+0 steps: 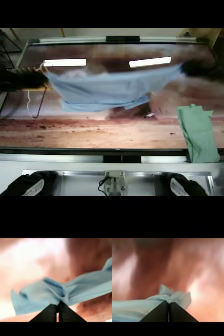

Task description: Fold the shirts.

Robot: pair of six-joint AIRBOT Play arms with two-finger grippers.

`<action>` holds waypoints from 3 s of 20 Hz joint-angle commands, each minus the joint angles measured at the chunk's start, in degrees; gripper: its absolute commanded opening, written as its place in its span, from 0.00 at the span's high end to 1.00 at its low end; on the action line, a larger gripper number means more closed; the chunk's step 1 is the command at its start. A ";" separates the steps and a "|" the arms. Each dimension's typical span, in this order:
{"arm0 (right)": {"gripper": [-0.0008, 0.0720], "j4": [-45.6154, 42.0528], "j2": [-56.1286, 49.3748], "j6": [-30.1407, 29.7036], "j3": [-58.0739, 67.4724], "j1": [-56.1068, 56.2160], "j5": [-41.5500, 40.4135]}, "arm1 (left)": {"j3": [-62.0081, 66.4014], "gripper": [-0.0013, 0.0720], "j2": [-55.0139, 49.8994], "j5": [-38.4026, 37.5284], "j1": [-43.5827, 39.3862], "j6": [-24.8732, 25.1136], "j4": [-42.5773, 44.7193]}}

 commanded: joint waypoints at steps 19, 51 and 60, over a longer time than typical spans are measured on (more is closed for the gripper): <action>0.89 -23.08 10.64 5.01 12.76 -0.66 14.14 | 10.60 0.93 7.93 -12.15 0.04 -2.97 13.03; 0.32 -9.75 -25.00 8.87 3.41 -11.04 33.68 | -23.96 0.22 -22.93 -16.28 22.43 5.60 -4.90; 0.32 -7.56 -20.72 7.45 -3.45 -11.21 32.09 | -37.24 0.22 -24.85 -2.60 25.05 15.19 -20.81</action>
